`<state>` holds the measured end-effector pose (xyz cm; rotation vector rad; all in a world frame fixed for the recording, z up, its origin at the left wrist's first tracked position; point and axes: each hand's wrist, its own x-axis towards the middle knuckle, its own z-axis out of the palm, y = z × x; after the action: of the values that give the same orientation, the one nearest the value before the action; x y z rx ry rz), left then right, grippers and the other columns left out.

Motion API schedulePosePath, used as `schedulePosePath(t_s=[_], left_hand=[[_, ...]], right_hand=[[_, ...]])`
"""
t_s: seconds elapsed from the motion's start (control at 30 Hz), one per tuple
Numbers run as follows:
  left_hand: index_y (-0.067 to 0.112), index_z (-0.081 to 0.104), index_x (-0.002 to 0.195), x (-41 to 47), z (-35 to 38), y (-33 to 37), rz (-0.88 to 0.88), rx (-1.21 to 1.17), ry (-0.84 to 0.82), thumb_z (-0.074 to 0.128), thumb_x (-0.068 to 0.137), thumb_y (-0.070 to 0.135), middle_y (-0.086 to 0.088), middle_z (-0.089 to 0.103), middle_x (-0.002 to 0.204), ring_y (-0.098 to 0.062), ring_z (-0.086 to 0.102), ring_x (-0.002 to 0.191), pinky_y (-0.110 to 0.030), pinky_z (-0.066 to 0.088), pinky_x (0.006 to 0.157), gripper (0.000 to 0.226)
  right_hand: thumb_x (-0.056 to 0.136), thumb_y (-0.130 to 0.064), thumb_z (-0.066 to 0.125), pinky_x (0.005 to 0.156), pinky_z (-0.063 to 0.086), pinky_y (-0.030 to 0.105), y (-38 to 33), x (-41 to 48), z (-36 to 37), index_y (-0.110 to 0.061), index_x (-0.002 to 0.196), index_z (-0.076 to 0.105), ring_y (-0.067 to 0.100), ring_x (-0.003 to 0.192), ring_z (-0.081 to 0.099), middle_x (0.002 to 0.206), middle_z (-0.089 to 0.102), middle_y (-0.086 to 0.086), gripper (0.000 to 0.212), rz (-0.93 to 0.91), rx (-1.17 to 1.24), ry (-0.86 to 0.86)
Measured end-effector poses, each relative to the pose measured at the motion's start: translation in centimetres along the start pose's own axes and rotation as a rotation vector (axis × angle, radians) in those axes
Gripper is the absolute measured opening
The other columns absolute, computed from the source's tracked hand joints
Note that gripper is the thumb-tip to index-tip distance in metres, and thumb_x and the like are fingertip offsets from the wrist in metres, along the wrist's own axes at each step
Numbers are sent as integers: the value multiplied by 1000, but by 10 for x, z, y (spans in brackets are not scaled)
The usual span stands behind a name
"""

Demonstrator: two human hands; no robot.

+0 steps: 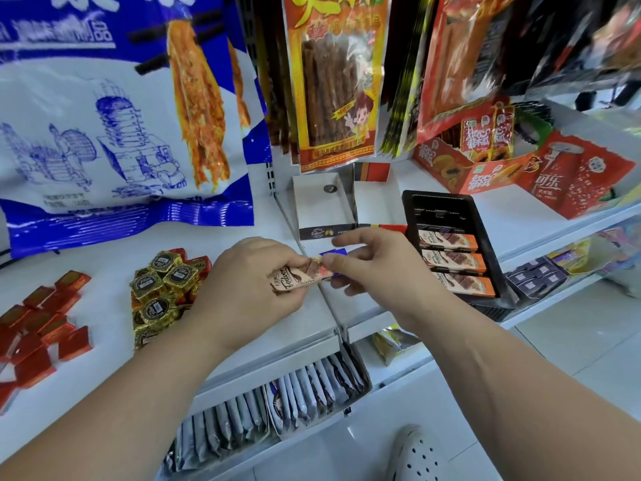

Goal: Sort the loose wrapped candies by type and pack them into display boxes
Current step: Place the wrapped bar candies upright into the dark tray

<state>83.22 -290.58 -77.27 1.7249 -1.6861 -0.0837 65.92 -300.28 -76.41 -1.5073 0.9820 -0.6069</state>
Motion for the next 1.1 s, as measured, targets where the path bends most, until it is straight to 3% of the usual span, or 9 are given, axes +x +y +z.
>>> schedulePosePath(t_s=[0.13, 0.37, 0.47, 0.57, 0.73, 0.93, 1.1], left_hand=[[20, 76, 100, 4, 2, 11, -34, -33, 91, 89, 65, 16, 9, 69, 92, -6, 58, 85, -29, 53, 76, 38], [24, 74, 106, 40, 20, 44, -1, -43, 47, 86, 69, 14, 17, 64, 96, -3, 55, 91, -25, 49, 80, 41], [31, 68, 118, 61, 34, 59, 23, -3, -17, 84, 73, 27, 14, 62, 117, -8, 52, 110, -20, 41, 93, 48], [32, 56, 131, 76, 52, 77, -7, 34, -86, 74, 82, 39, 9, 53, 133, -15, 47, 122, -34, 39, 103, 53], [23, 56, 131, 91, 98, 94, -48, 92, -291, 58, 93, 41, 3, 56, 130, -20, 50, 121, -38, 43, 102, 42], [14, 54, 135, 89, 137, 98, -81, 138, -416, 47, 100, 31, 0, 42, 146, -20, 46, 127, -30, 38, 104, 40], [15, 49, 141, 79, 144, 87, -103, 109, -378, 50, 99, 28, 4, 34, 154, -15, 38, 137, -29, 30, 114, 44]], right_hand=[[77, -10, 83, 57, 57, 30, -8, 0, -3, -4, 103, 61, 23, 60, 69, 76, 73, 19, 35, -7, 236, 144], [79, -12, 82, 60, 58, 29, -12, -2, -35, -5, 98, 64, 20, 61, 68, 71, 72, 16, 27, -95, 293, 321], [80, -10, 80, 56, 56, 27, -11, 0, -63, -5, 96, 64, 16, 55, 65, 68, 71, 11, 23, -96, 321, 422], [79, -14, 80, 50, 49, 26, -6, 3, -100, -11, 94, 65, 17, 56, 62, 69, 69, 7, 21, -61, 377, 582], [83, -12, 77, 69, 59, 31, 9, 1, -147, -11, 95, 62, 19, 65, 64, 79, 68, 12, 20, -38, 493, 790], [80, -13, 78, 69, 61, 34, 31, 4, -166, -15, 93, 61, 21, 67, 68, 86, 71, 16, 22, 33, 458, 879], [81, -17, 77, 70, 59, 41, 43, 13, -167, -20, 94, 61, 18, 60, 65, 79, 72, 11, 21, 56, 353, 902]])
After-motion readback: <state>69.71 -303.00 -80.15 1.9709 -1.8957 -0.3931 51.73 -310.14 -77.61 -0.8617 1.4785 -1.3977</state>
